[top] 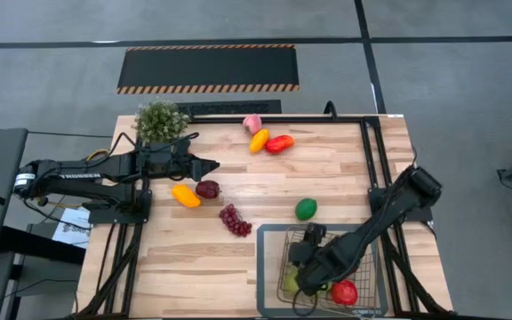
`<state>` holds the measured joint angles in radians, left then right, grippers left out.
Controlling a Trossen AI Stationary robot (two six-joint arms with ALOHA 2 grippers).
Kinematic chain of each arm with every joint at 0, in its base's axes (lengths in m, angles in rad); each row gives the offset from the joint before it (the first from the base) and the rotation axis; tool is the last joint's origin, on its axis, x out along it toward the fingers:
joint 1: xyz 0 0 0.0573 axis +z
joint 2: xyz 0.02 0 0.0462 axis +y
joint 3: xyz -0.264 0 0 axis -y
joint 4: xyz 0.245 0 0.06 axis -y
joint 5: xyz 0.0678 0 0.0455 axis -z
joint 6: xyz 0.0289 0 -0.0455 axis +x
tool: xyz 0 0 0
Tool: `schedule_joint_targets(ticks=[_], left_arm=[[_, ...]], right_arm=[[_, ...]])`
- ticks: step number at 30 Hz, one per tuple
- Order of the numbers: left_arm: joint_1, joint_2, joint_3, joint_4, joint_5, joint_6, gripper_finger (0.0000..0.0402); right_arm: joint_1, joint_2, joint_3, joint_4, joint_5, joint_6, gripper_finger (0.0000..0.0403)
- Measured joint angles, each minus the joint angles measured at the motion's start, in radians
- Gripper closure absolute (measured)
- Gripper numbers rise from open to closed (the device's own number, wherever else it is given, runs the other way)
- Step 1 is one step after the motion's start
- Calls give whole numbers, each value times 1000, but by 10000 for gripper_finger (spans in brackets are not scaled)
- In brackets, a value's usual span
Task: Build produce basket
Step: Put the green lime into the wire basket
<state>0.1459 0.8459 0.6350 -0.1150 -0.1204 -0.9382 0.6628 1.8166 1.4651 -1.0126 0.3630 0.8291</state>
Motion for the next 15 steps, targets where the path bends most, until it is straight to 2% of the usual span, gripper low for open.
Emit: schedule_joint_targets(ticks=[6, 9, 12, 15], left_arm=[[0, 0, 0, 1, 0, -1, 236], [0, 0, 0, 1, 2, -10, 236], [0, 0, 0, 5, 11, -19, 236], [0, 0, 0, 5, 25, -20, 236]], right_arm=[[-21, -158, 2, -7, 24, -18, 48], [-51, -232, 1, -8, 98, -32, 51], [-122, -313, 1, -7, 217, -37, 54], [-253, -376, 2, -28, 247, -21, 54]])
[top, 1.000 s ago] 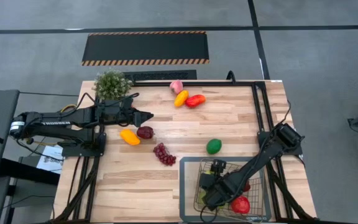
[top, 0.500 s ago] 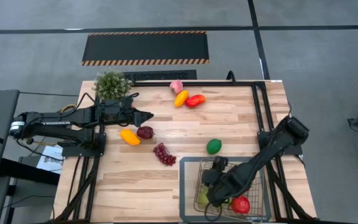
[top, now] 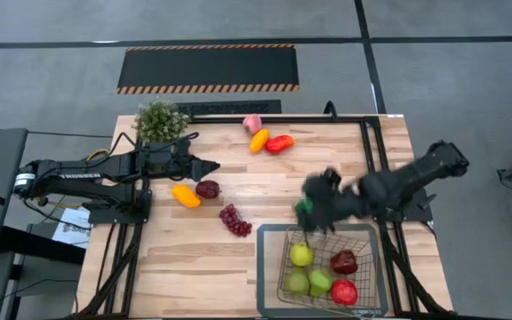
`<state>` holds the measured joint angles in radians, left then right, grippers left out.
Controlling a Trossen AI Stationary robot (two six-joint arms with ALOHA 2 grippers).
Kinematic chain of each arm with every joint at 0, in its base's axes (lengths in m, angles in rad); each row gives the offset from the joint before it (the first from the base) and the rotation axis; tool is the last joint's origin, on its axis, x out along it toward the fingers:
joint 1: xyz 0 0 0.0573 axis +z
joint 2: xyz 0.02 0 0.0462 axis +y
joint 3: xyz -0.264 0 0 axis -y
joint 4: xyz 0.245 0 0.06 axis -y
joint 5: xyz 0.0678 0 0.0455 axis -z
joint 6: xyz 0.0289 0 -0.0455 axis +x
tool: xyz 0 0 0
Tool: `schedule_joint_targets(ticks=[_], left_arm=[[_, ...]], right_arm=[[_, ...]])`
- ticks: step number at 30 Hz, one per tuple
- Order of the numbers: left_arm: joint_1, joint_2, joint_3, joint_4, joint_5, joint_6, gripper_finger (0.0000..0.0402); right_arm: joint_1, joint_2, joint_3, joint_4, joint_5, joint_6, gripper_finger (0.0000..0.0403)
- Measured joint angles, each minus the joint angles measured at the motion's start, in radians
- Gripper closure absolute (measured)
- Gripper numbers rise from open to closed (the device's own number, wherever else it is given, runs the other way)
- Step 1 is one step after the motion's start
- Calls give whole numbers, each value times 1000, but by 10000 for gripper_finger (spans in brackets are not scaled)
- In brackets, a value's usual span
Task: Build produce basket
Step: Put the green lime into the wire basket
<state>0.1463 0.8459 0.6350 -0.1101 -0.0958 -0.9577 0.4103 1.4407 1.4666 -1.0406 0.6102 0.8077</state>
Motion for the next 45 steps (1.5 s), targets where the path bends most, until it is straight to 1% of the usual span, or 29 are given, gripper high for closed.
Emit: schedule_joint_targets(ticks=[1, 3, 6, 7, 8, 10, 12, 14, 16, 20, 28, 30, 35, 38, 40, 45], left_arm=[[0, 0, 0, 0, 6, 0, 236], [-1, 0, 0, -4, 11, 1, 236], [-1, 0, 0, -5, 12, 2, 236], [-1, 0, 0, -5, 12, 2, 236], [-1, 0, 0, -6, 11, 2, 236], [-1, 0, 0, -5, 11, 2, 236], [-1, 0, 0, -7, 11, 8, 236], [-1, 0, 0, -7, 11, 10, 236], [-1, 0, 0, -8, 8, 10, 236], [-1, 0, 0, -8, -1, 22, 236], [-1, 0, 0, -6, -3, 21, 236], [-1, 0, 0, -6, -3, 21, 236], [-1, 0, 0, -5, 3, 47, 236], [-1, 0, 0, -4, 12, 48, 236], [-1, 0, 0, -5, 13, 56, 236], [-1, 0, 0, -4, 33, 100, 236]], right_arm=[[-51, -13, 0, -25, -20, 31, 54], [-163, -23, 0, -82, -94, 86, 52], [-298, -11, -1, -151, -240, 155, 49], [-328, 0, -1, -168, -294, 149, 49], [-345, 11, -1, -180, -340, 135, 50], [-362, 35, -1, -230, -406, 174, 53], [-368, 54, -8, -283, -445, 215, 57], [-358, 60, -46, -280, -468, 298, 62], [-338, 60, -104, -220, -477, 381, 66], [-303, 49, -217, -39, -484, 541, 71], [-254, 69, -336, 38, -460, 838, 64], [-244, 71, -349, 44, -448, 911, 63], [-235, 73, -348, 48, -403, 1029, 64], [-227, 108, -349, 57, -397, 1096, 64], [-226, 137, -347, 70, -406, 1128, 63], [-244, 234, -349, 123, -485, 1169, 61]])
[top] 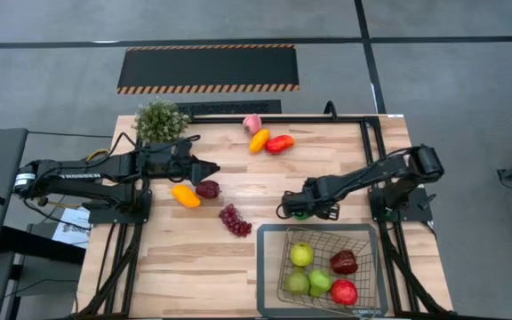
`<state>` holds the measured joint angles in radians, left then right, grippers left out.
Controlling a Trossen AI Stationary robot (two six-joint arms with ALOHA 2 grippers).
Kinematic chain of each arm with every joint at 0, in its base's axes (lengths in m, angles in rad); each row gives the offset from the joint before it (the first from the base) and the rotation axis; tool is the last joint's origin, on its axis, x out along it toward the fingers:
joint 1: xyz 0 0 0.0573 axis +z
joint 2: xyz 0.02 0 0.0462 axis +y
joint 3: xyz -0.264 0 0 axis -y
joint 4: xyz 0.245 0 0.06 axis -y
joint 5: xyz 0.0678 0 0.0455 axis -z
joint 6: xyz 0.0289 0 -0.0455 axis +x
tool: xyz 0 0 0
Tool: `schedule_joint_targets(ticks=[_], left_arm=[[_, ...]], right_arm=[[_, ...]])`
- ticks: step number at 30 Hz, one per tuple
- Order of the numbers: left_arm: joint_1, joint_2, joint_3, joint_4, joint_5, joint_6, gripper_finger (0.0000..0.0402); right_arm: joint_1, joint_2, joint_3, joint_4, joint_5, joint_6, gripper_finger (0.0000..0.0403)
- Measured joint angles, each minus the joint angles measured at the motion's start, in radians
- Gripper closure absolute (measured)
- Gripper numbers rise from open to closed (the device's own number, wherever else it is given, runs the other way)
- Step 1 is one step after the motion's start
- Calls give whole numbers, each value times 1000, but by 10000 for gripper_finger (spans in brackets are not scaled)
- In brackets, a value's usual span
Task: Build produce basket
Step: Put the green lime into the wire basket
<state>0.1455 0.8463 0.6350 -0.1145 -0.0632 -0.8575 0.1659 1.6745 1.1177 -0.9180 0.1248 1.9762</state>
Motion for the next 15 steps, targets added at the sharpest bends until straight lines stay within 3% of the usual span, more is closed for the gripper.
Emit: schedule_joint_targets(ticks=[5, 15], left_arm=[[6, 0, 0, -3, 10, 34, 236], [76, 0, 0, -9, 122, 79, 236]], right_arm=[[-46, 57, 5, 64, -35, -16, 67], [-139, 64, 4, 72, -30, -100, 73]])
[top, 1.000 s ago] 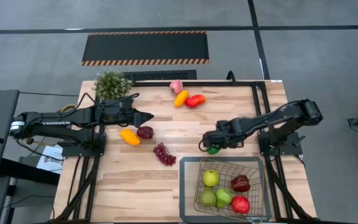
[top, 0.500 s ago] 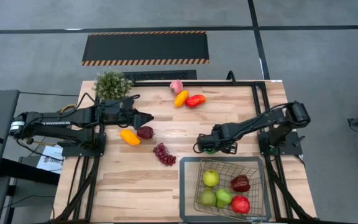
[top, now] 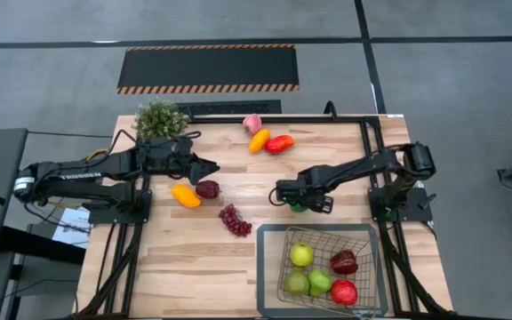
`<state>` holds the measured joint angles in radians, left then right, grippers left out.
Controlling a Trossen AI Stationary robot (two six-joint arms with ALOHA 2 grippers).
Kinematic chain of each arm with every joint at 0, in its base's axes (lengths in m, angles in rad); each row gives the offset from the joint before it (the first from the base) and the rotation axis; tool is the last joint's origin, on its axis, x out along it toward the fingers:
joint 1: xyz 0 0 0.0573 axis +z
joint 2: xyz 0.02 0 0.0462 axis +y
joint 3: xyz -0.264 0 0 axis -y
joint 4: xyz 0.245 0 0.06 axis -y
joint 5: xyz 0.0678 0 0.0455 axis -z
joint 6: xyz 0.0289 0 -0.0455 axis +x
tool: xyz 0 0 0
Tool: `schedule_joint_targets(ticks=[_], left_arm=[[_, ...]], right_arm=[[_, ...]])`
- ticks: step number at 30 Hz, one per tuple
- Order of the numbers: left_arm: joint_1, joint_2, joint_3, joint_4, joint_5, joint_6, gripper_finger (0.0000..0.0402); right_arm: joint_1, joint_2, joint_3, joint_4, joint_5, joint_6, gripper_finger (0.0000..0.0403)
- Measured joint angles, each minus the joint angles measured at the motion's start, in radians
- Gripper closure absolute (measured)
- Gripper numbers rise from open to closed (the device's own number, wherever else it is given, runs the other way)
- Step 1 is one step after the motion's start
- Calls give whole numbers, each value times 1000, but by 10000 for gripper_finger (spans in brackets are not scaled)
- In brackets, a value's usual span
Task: Build produce basket
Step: Put the green lime into the wire basket
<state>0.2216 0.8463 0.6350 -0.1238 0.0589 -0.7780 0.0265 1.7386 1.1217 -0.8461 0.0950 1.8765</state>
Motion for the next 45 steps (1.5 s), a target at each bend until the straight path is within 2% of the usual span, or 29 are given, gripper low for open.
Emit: schedule_joint_targets(ticks=[10, 15, 26, 31, 36, 45], left_arm=[[40, 0, 0, 0, 43, 15, 236], [54, 0, 0, 1, 51, 16, 236], [65, 0, 0, 1, 52, 16, 236], [65, 0, 0, 1, 51, 18, 236], [65, 0, 0, 3, 50, 18, 236], [65, 0, 0, 7, 35, 9, 236]], right_arm=[[-24, -6, -2, 15, 16, -80, 120], [-24, -22, 4, 14, 21, -152, 125], [7, -193, 77, 16, 16, -362, 127], [75, -305, 129, 20, 9, -461, 127], [193, -402, 171, 15, 4, -477, 127], [455, -455, 177, 15, 4, -294, 127]])
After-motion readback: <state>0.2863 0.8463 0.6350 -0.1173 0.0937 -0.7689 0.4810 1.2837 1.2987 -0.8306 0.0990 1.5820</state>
